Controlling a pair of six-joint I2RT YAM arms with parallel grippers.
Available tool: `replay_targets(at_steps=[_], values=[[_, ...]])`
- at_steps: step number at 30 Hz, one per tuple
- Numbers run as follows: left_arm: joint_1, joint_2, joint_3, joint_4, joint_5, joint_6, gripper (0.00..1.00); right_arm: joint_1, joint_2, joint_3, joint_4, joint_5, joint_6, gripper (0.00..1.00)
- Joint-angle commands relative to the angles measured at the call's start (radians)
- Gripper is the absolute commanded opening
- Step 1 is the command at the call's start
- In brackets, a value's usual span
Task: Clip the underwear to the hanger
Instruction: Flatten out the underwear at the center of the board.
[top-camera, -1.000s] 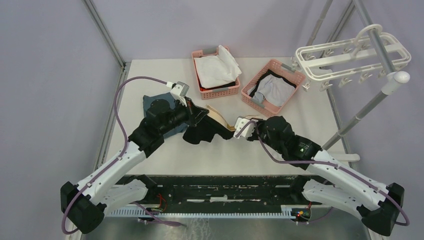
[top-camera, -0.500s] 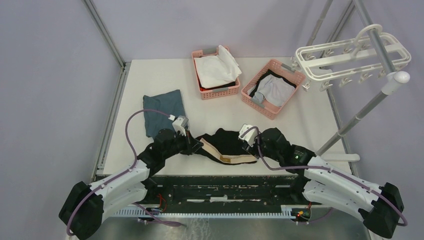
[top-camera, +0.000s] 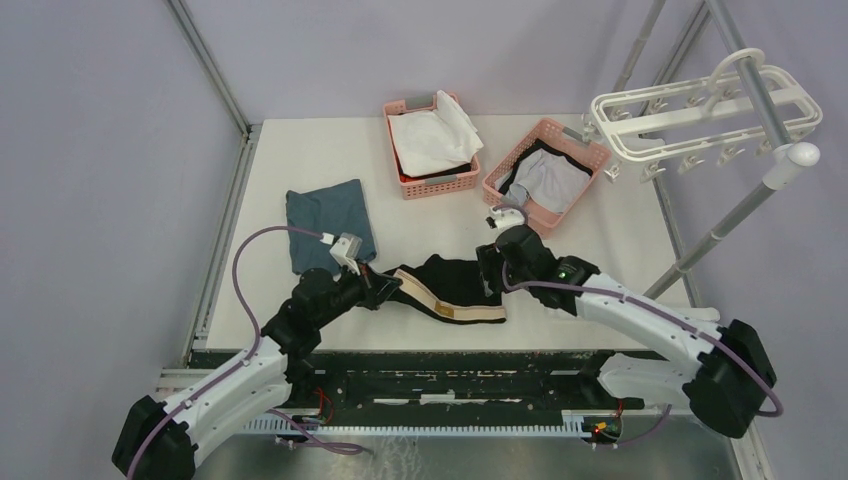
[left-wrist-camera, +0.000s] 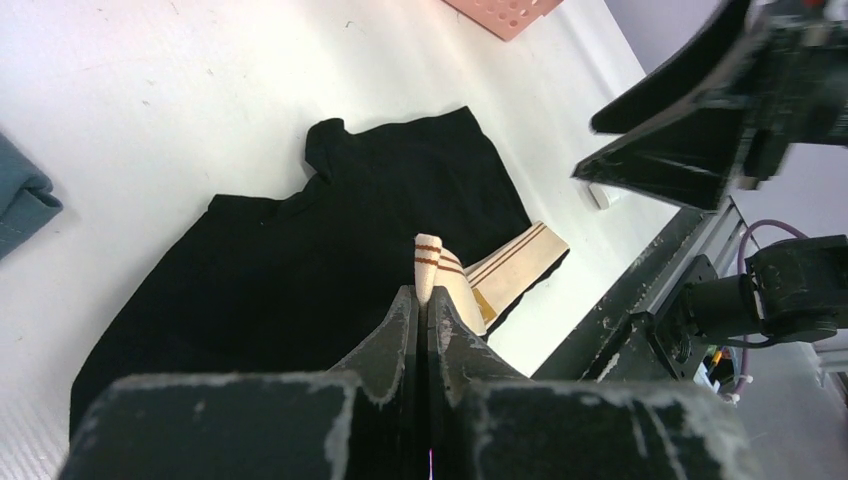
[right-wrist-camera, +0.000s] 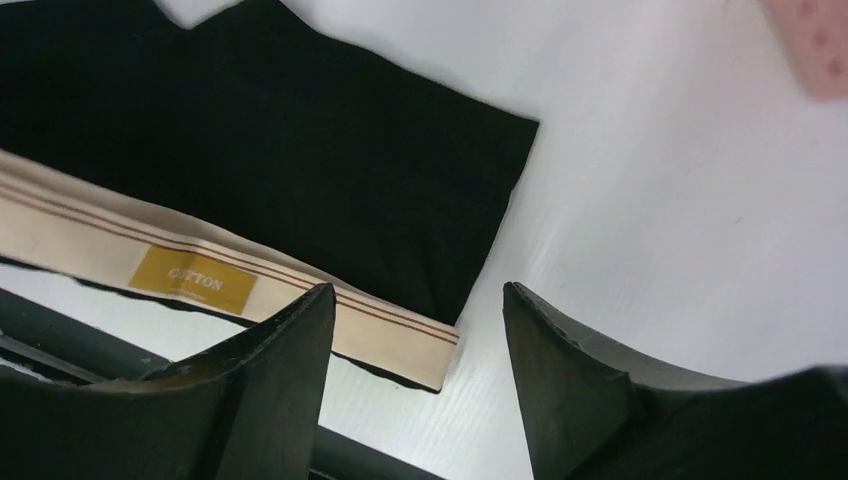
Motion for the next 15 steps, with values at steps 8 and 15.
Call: replay_targets(at_steps=[8,15], values=[[0.003,-0.013,-0.002,0.001,-0.027,-0.033,0.03,-0.183,0.211,-0.01,0.107,-0.299,0.182,0.71],[0.003,-0.002,-0.002,0.014,-0.021,-0.037,0.03,-0.195,0.216,-0.075,0.231,-0.309,0.153,0.72]])
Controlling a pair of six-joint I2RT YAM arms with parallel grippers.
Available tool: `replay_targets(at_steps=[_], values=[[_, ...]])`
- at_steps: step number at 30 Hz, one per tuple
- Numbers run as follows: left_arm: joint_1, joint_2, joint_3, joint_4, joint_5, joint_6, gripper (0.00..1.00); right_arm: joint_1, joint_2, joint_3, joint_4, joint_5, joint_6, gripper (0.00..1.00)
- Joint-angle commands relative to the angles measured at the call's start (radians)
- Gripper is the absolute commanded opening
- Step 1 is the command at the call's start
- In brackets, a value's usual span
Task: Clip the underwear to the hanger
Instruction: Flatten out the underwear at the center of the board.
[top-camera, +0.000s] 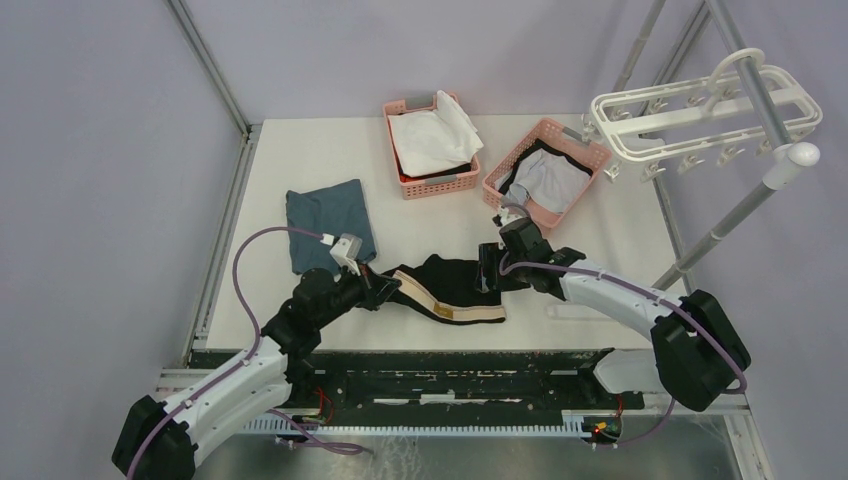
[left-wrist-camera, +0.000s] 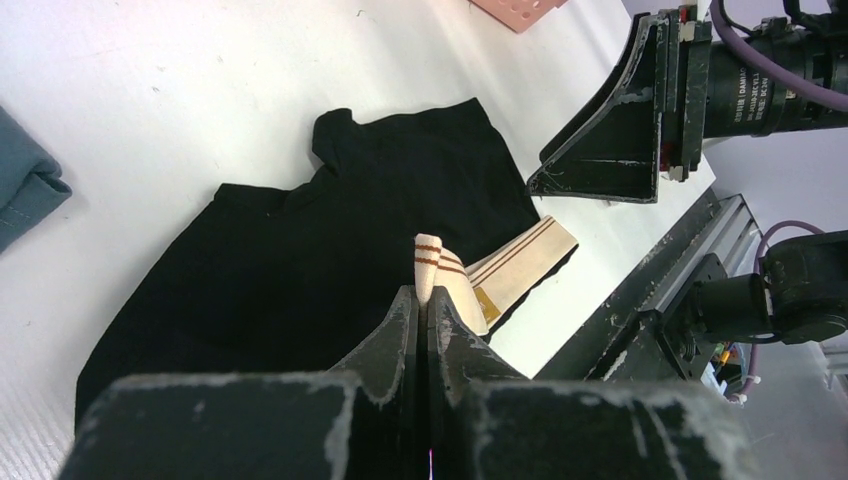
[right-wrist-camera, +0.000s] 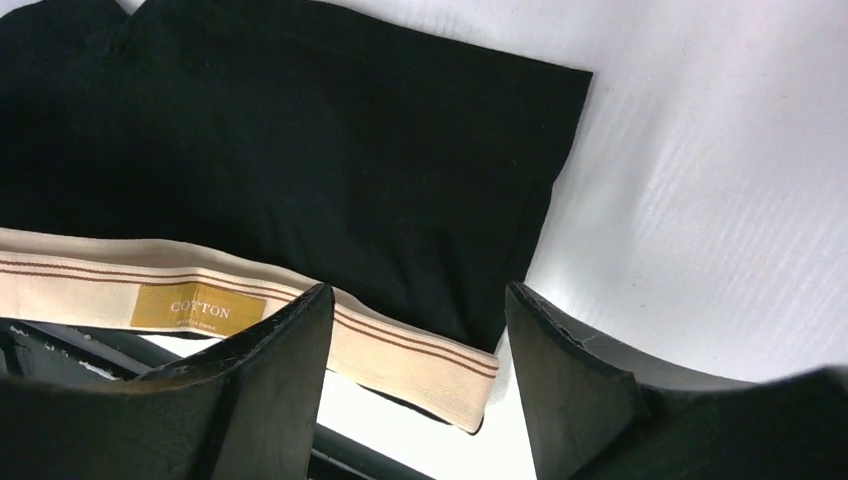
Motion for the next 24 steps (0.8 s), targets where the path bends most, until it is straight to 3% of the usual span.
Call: replay_targets(at_steps=[1,13,24], values=[[0.003,0.006,0.002,0.033,-0.002,-0.036,0.03,-0.014,-0.003,-0.037,0.131,-0.014,-0.012,0.72],[0.002,0.028,0.015,0.026,0.009,-0.035,0.03,-0.035,0.15,-0.032,0.23,-0.117,-0.023,0.68],[0.003,0.005,0.016,-0.002,-0.001,-0.025,0.03,-0.036,0.189,-0.05,0.235,-0.088,-0.007,0.65]])
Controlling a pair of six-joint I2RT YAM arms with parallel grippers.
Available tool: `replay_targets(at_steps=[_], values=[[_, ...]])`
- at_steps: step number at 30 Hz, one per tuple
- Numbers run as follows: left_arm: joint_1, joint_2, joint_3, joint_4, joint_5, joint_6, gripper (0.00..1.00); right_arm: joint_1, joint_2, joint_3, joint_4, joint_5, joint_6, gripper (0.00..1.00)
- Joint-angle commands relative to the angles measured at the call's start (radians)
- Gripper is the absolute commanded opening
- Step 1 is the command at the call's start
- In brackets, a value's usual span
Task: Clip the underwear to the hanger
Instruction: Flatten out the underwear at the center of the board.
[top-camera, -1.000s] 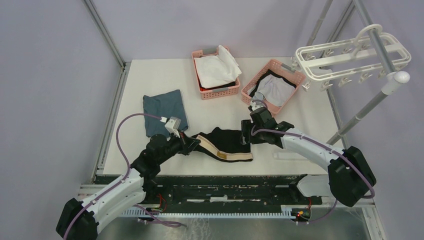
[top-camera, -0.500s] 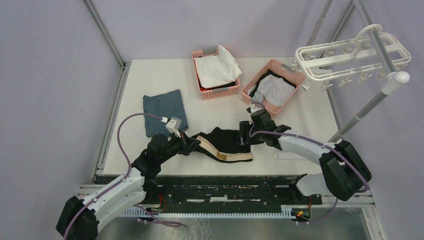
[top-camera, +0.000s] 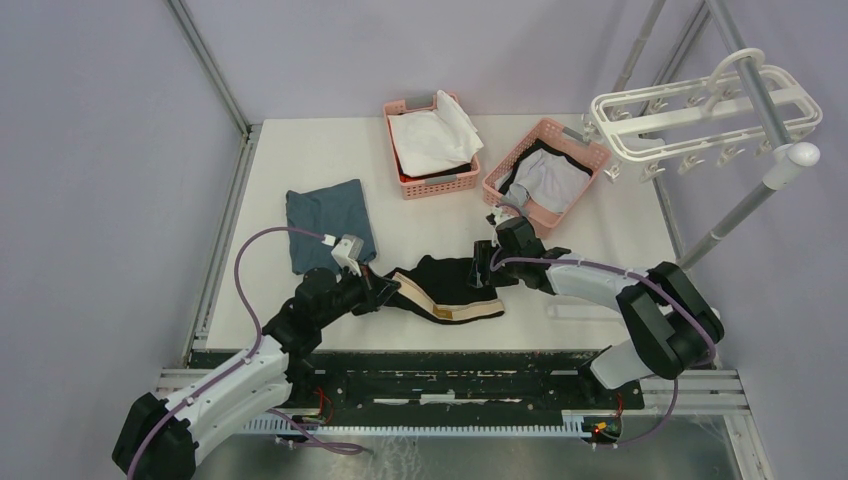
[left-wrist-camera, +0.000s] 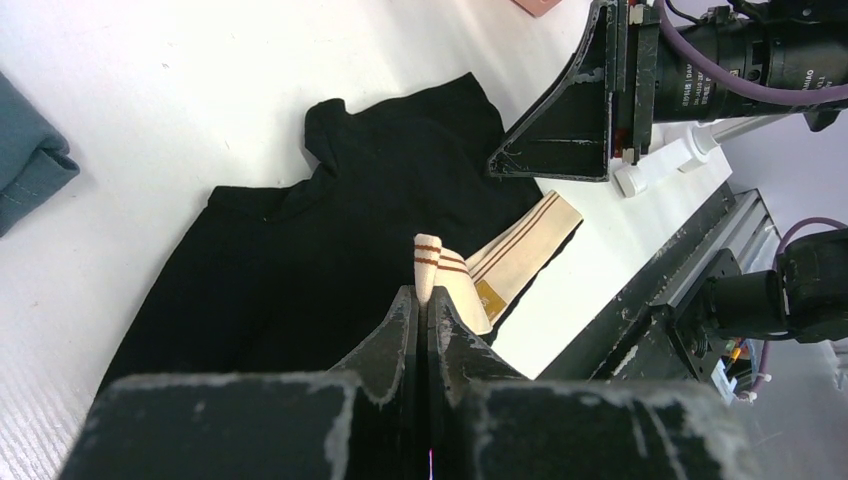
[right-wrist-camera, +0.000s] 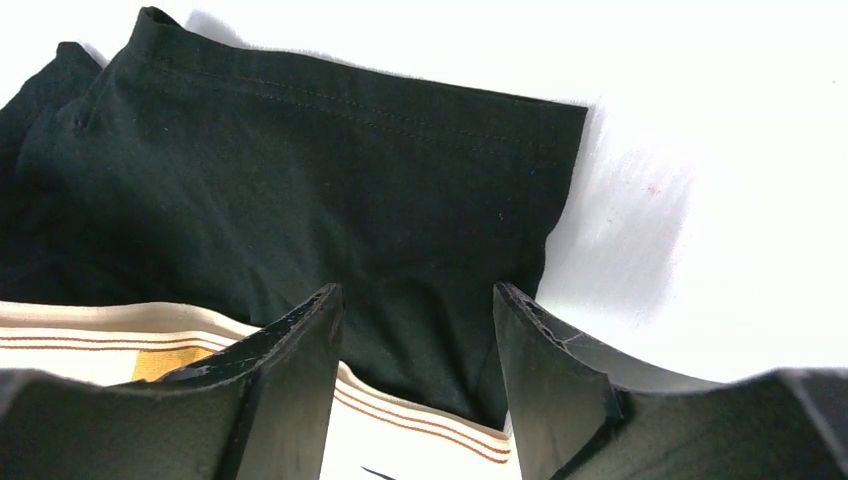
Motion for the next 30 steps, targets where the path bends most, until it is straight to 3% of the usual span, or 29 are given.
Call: replay_targets(at_steps=[1,10,16,30], values=[[0.003,-0.016,0.017,0.014,-0.005,-0.025,0.03,-0.002,0.004,-0.008,-0.042,0.017,0.002,0.64],[0.002,-0.022,0.015,0.013,-0.011,-0.035,0.03,-0.002,-0.308,-0.086,-0.241,0.127,-0.01,0.72],[0.002,-0.026,0.015,0.015,-0.016,-0.042,0.03,-0.003,-0.447,-0.173,-0.273,0.085,0.082,0.72],[0.003,-0.012,0.019,0.018,-0.008,-0.047,0.03,-0.003,-0.359,-0.211,-0.178,-0.02,0.137,0.54]])
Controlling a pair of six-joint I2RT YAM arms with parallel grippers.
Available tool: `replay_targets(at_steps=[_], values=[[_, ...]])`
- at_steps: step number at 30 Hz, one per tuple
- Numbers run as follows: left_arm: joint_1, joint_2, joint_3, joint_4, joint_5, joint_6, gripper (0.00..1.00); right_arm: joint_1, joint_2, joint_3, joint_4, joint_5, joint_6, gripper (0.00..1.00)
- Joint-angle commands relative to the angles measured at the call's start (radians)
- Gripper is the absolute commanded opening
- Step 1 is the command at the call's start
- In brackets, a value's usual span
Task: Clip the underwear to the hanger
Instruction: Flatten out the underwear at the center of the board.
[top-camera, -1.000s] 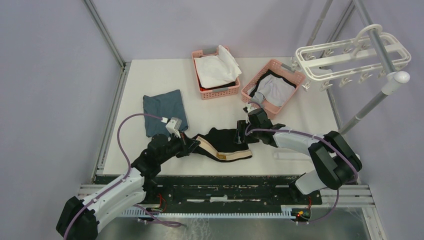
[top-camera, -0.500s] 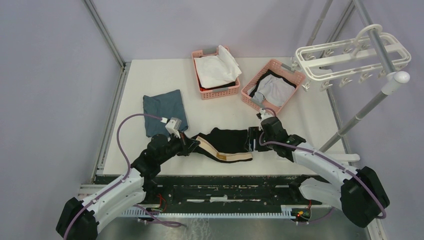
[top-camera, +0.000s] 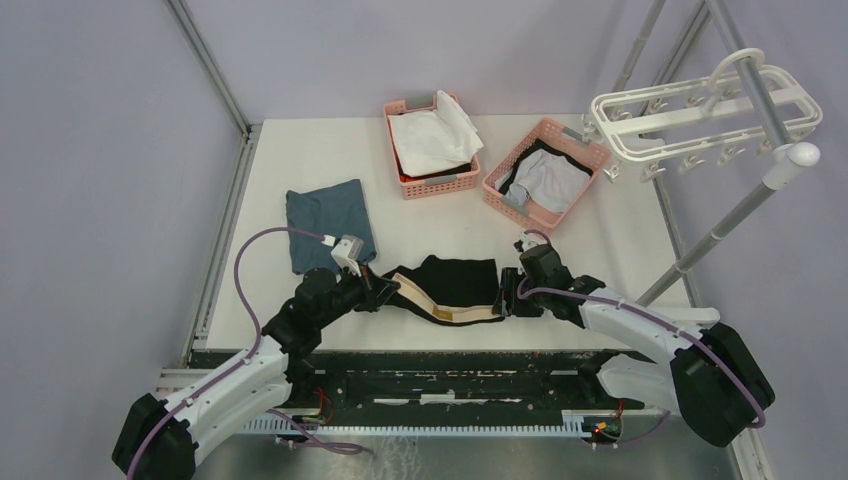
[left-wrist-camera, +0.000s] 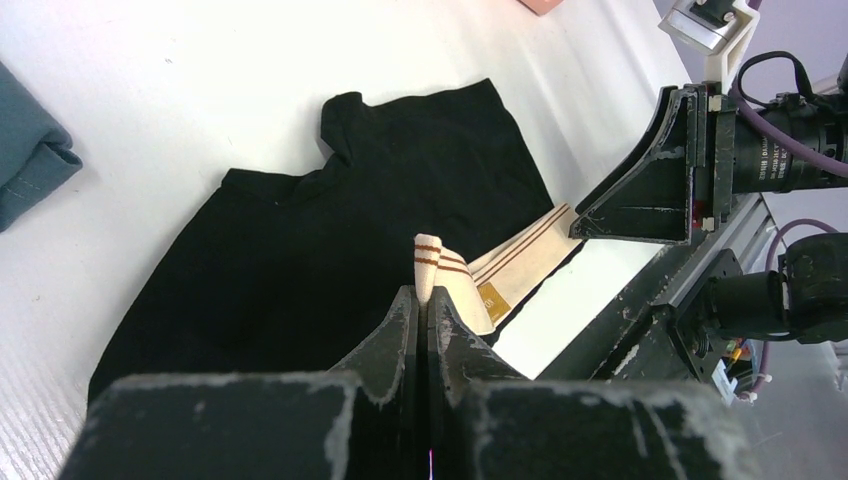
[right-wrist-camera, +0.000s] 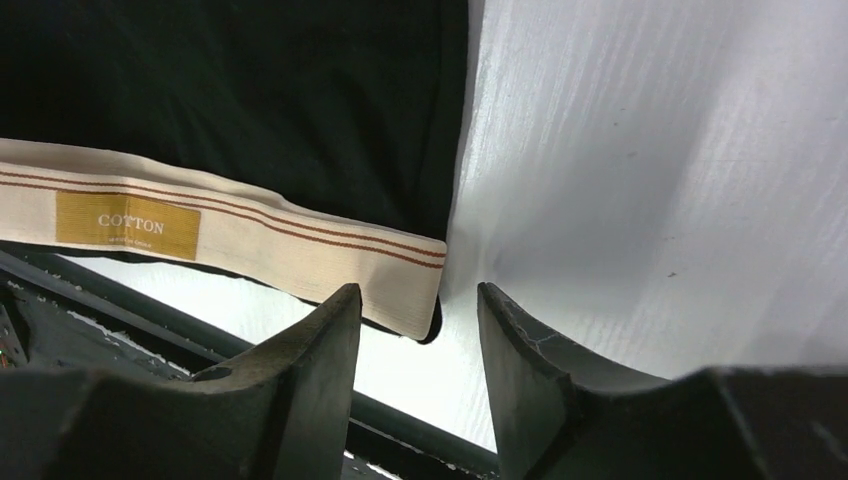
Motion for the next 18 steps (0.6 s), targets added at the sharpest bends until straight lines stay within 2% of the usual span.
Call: replay_targets(at_steps=[1,11,15,18], values=[[0.003,-0.006,0.017,0.033,-0.002,-0.046,0.03,-0.002,0.006,-0.007,0.066,-0.037,0.026,0.52],[0.003,-0.006,0.02,0.033,-0.008,-0.049,0.03,-0.002,0.0,-0.009,0.081,-0.026,0.016,0.19],[0.003,-0.011,0.019,0.031,-0.009,-0.051,0.03,-0.002,-0.024,-0.007,0.085,-0.024,-0.005,0.01],[0.003,-0.029,0.026,0.02,-0.017,-0.058,0.03,-0.002,-0.104,0.003,0.072,-0.028,-0.057,0.0]])
